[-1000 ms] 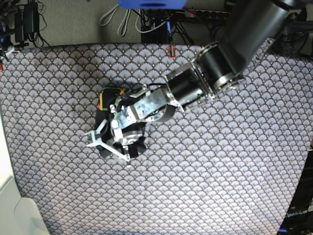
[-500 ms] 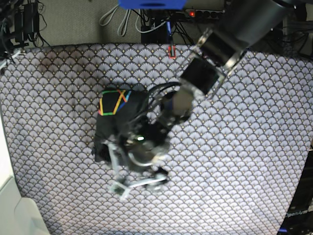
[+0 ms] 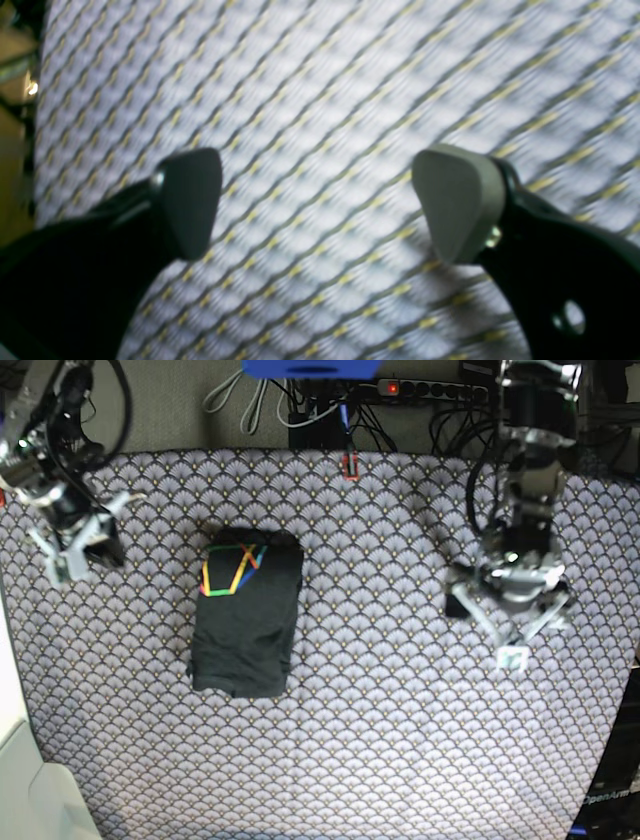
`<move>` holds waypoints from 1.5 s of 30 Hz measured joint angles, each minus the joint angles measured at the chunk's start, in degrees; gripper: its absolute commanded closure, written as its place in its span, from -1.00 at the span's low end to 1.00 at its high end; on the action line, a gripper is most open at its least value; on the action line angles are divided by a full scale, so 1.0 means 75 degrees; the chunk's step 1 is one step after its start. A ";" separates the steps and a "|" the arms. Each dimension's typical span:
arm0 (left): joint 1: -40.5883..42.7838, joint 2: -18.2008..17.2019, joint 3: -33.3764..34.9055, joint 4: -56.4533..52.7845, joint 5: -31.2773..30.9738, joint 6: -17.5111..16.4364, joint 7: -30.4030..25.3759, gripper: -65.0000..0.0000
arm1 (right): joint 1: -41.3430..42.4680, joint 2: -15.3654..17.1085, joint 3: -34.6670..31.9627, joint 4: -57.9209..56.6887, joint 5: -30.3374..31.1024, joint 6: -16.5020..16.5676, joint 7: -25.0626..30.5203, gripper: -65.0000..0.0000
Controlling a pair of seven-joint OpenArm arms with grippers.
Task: Fold the T-shirt properly
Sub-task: 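Release the bundle and raise the left gripper away, then smooth the bundle's printed end with the right gripper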
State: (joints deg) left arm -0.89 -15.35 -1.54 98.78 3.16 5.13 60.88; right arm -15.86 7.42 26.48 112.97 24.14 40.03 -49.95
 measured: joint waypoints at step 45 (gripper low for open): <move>0.3555 0.0373 -0.3060 0.1687 0.0012 -0.0023 0.0423 0.99 | 0.1836 0.0431 -0.3617 -0.1343 0.0052 0.0003 -0.0306 1.00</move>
State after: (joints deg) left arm 25.78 -12.56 -24.49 111.44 3.25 4.95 64.05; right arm -2.09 10.66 -0.64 102.89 24.53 40.05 -52.25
